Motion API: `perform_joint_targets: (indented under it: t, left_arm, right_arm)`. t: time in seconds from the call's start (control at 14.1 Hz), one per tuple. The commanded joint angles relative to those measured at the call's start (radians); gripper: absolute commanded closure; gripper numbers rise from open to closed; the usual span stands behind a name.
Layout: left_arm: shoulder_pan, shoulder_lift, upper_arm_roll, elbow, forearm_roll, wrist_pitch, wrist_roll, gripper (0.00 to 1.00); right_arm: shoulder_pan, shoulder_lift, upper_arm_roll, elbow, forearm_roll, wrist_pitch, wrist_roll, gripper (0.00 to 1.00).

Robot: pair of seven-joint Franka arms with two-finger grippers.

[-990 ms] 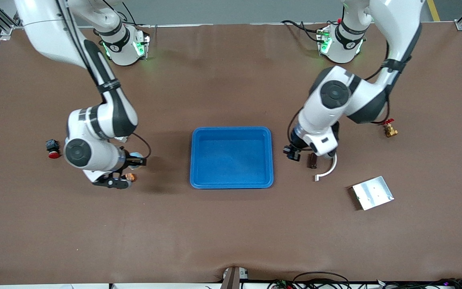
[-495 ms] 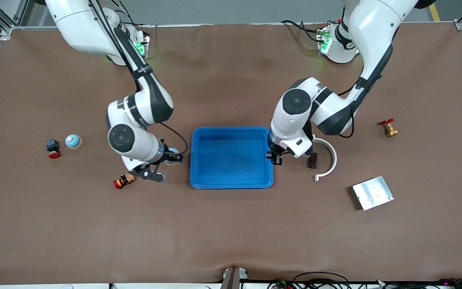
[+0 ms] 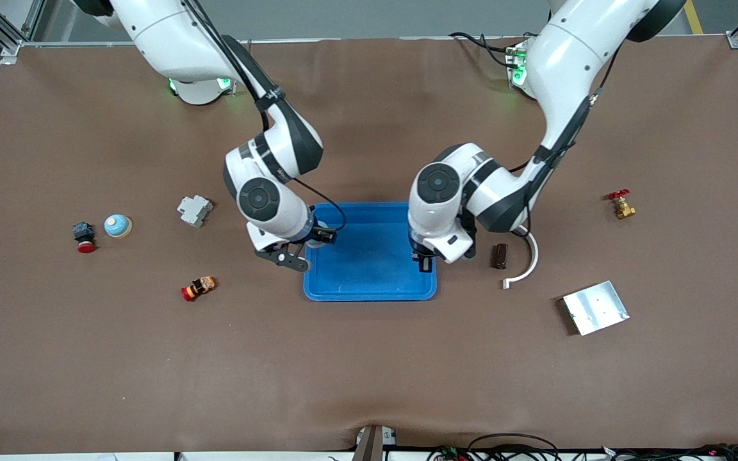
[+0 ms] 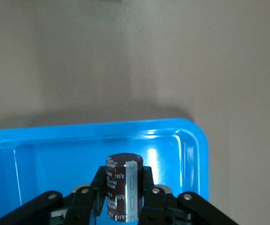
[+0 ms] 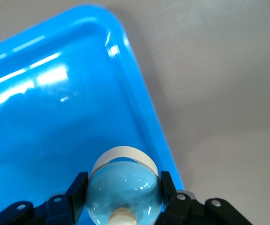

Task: Place electrolytic capacitor and blue bell in tray
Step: 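Carry the capacitor and bell over the blue tray with both grippers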

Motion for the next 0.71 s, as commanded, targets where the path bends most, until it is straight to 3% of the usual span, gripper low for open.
perform_joint_targets:
  t: [0.0,0.35,0.57,0.64]
  left_arm:
    - [-0.041,0.068,0.026,0.092,0.015,-0.031,-0.029,1.0]
    - [-0.054,0.116,0.027,0.123,0.015,-0.021,-0.051,1.0]
    - [-0.057,0.135,0.027,0.134,0.021,-0.002,-0.051,1.0]
    - [-0.057,0.139,0.027,0.134,0.021,0.01,-0.049,1.0]
  right_arm:
    - [0.011,0.054,-0.002,0.039,-0.001,0.033,0.056,0.98]
    - [0.013,0.082,0.009,0.037,-0.021,0.052,0.064,0.96]
    - [0.0,0.083,0.035,0.034,-0.02,0.049,0.064,0.84]
    - [0.0,0.083,0.036,0.031,-0.02,0.049,0.066,0.69]
